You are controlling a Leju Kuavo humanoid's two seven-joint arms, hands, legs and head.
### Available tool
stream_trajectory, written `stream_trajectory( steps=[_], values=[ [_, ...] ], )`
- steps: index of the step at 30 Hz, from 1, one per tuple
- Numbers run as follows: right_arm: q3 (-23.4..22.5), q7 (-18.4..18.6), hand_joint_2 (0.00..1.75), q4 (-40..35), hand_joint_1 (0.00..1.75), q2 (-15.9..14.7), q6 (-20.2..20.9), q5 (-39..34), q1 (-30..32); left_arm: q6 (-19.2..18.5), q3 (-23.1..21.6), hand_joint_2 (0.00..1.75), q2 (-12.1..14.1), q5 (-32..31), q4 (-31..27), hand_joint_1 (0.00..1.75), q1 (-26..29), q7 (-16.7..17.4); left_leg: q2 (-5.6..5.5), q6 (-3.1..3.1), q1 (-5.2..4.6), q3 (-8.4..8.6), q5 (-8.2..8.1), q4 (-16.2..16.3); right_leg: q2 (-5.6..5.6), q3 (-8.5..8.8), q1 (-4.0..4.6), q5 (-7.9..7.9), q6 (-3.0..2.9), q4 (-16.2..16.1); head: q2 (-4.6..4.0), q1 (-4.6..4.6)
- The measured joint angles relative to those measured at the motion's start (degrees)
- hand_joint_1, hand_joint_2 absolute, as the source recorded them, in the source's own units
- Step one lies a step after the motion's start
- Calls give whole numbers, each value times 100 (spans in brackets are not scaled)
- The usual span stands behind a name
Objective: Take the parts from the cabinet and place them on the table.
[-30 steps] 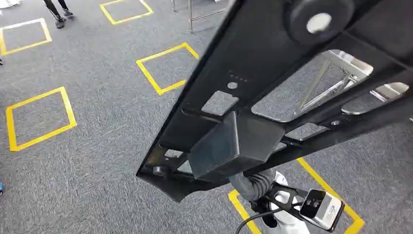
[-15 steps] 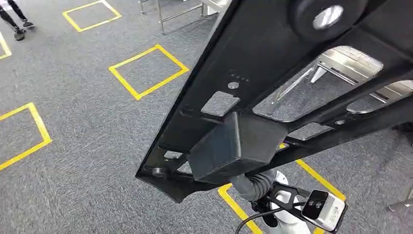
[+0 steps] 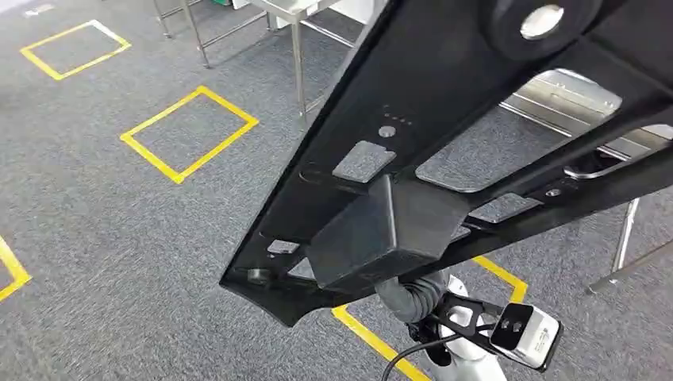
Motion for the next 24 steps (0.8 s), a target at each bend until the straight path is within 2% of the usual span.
stream_trajectory(
  steps=[1,2,3,4,5,6,7,8,9,10,11,12,13,14,16,17,18,19,20,21,22,23,24],
  values=[
    [0,0,175,4,161,-2,-2,-9,0,0,-4,175,-2,0,0,0,-4,18,39,24,-15,0,7,4,53,-8,-19,16,39,-12,0,0],
    [0,2,175,7,161,-2,-2,-13,-4,0,-7,175,-17,0,0,0,-20,17,92,60,12,9,30,-22,110,-22,-1,27,78,-24,0,-2],
    [0,2,175,7,161,-4,-2,-13,-9,-9,-9,175,-68,0,-2,0,-41,17,175,110,50,25,65,-76,7,-23,0,-15,90,20,0,0],
    [0,0,175,7,161,-9,-7,-24,-35,-15,-13,175,-48,0,0,0,-46,13,232,154,45,33,63,-93,-304,-100,33,-146,107,192,0,2],
    [4,0,175,11,161,-11,-18,-28,-55,-35,-17,175,-48,-2,0,0,-39,7,302,167,37,32,61,-93,-505,-300,21,-372,133,582,0,0],
    [7,0,175,15,161,-13,-35,-35,-52,-39,-26,175,-50,-2,0,0,-23,-7,374,175,29,29,55,-92,-591,-552,0,-607,159,1094,0,0],
    [7,0,175,26,161,-24,-61,-41,-43,-46,-35,175,-52,-2,0,0,-9,-18,453,176,24,26,51,-90,-617,-805,-19,-789,180,1579,0,0],
    [7,0,175,33,161,-33,-74,-46,-28,-50,-42,175,-52,-4,0,0,-3,-24,528,173,24,25,45,-89,-628,-954,-36,-836,199,1859,0,0],
    [7,0,175,33,161,-41,-83,-46,-14,-52,-44,175,-52,-4,0,0,-6,-33,598,165,24,31,37,-89,-647,-954,-50,-740,212,1828,0,0],
    [7,0,175,33,161,-50,-85,-50,-11,-52,-46,175,-61,-4,0,0,-13,-37,653,153,24,45,24,-89,-671,-805,-62,-543,214,1538,0,0],
    [7,0,175,33,161,-57,-85,-52,-10,-52,-48,175,-66,-4,0,0,-21,-39,716,141,24,68,11,-89,-717,-524,-67,-277,205,1005,0,0],
    [7,0,175,33,161,-61,-87,-55,-11,-52,-50,175,-77,-4,0,0,-28,-39,766,121,22,101,-8,-89,-842,-195,-60,-33,178,398,0,0],
    [7,0,175,33,161,-63,-87,-57,-15,-52,-52,175,-76,-4,0,0,-30,-46,809,94,7,130,-26,-89,-1202,20,-13,-2,125,-30,0,0],
    [13,2,175,33,161,-66,-87,-57,-14,-52,-52,175,-76,-4,0,0,-30,-46,844,49,-27,130,-53,-77,-1165,21,20,4,98,-42,0,0],
    [17,-2,175,33,161,-72,-90,-61,-2,-50,-52,175,-76,-4,0,0,-32,-44,953,-9,-25,154,-72,-83,-1024,-15,41,-6,62,-28,0,0],
    [17,0,175,33,161,-77,-90,-61,8,-50,-52,175,-81,-4,0,0,-40,-42,1030,-45,-20,186,-75,-108,-940,-27,54,0,26,-38,0,0],
    [20,0,175,22,161,-76,-90,-61,11,-50,-52,175,-83,-4,0,0,-50,-42,1050,-88,-7,182,-121,-91,-856,23,-18,46,-27,-108,0,0],
    [31,-4,175,18,161,-77,-90,-61,12,-50,-52,175,-83,-2,0,0,-60,-41,784,-108,15,166,-236,62,-812,49,-24,56,-54,-128,0,0],
    [41,-7,175,18,161,-74,-87,-61,4,-52,-52,175,-90,-2,-2,0,-55,-39,571,-115,23,21,-449,408,-764,52,-30,60,-84,-125,0,-2],
    [61,-7,175,20,161,-74,-87,-61,13,-48,-52,175,-94,-2,0,0,-44,-37,453,-132,28,-201,-684,878,-698,54,-30,57,-95,-125,0,0],
    [68,-7,175,20,161,-76,-87,-61,23,-48,-52,175,-92,-2,0,0,-28,-37,403,-145,28,-445,-879,1362,-619,51,-22,53,-102,-121,0,0],
    [72,-7,175,26,161,-76,-87,-61,32,-42,-52,175,-92,-2,0,0,-6,-37,392,-151,27,-654,-978,1745,-534,50,-16,51,-105,-111,0,0],
    [74,-4,175,26,161,-76,-90,-59,44,-39,-52,175,-92,-2,0,0,5,-53,391,-147,27,-733,-902,1822,-442,55,-13,48,-105,-100,0,0]
  ],
)
